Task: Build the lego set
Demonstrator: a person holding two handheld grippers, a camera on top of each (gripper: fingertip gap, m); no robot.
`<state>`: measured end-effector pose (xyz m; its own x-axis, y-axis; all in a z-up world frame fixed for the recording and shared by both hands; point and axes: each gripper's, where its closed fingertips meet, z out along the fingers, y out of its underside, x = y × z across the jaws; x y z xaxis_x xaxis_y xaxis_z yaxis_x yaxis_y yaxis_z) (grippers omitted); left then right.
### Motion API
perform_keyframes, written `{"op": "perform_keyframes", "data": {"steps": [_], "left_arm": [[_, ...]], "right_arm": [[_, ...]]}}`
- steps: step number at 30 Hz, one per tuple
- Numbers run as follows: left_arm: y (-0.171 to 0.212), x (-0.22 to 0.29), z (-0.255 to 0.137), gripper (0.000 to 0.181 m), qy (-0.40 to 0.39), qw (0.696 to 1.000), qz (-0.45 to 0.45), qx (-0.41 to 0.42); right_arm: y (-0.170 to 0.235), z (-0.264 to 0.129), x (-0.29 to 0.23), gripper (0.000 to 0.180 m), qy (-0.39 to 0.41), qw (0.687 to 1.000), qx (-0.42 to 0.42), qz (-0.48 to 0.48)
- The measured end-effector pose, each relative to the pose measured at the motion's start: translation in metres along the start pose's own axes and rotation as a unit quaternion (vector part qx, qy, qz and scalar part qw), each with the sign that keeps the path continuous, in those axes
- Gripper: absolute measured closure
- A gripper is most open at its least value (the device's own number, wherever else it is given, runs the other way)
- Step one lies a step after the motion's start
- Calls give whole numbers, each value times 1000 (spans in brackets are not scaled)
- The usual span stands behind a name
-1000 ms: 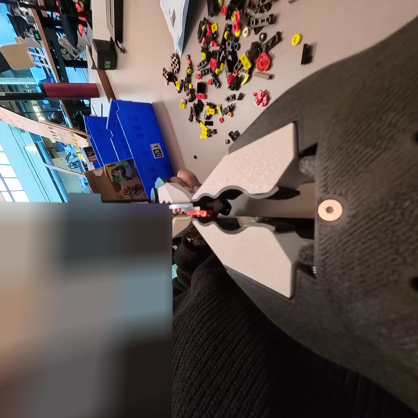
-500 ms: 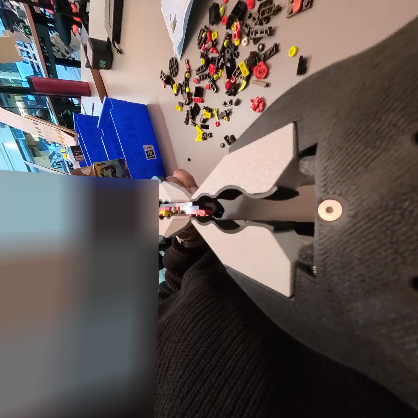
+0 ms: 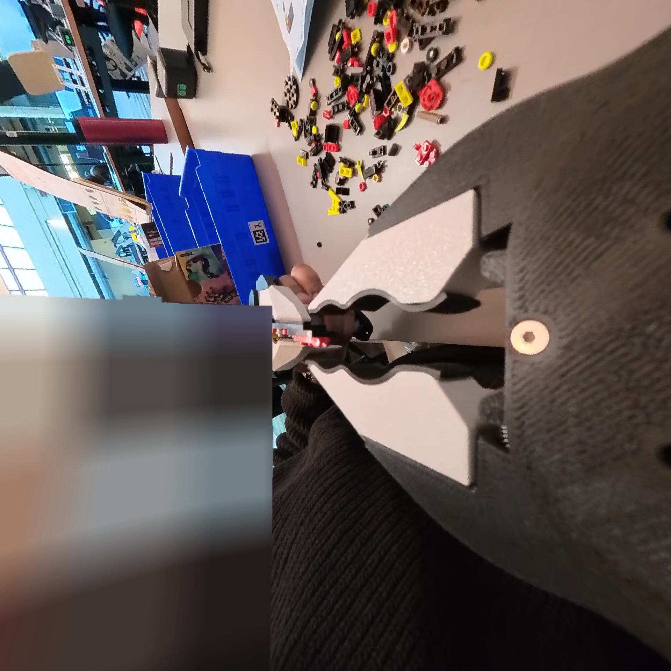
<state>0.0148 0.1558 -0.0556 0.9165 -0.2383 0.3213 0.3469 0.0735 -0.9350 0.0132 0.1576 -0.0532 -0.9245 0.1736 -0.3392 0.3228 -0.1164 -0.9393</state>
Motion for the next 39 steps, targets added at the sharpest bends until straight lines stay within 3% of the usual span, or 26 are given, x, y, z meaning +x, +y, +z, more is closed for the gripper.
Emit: {"op": "perform_keyframes", "data": {"steps": [5, 23, 26, 39], "left_arm": [[2, 2, 2, 175, 4, 1000, 0, -4], [3, 0, 1, 176, -3, 1000, 5, -8], [3, 2, 2, 175, -1, 1000, 4, -11], [10, 1, 5, 176, -9, 999, 18, -28]], "right_arm": [[1, 1, 0, 170, 5, 1000, -3, -9], [2, 1, 1, 170, 12, 1000, -8, -19], [1, 0, 4, 159, 18, 1000, -5, -21], [6, 2, -1, 170, 12, 999, -30, -26]]}}
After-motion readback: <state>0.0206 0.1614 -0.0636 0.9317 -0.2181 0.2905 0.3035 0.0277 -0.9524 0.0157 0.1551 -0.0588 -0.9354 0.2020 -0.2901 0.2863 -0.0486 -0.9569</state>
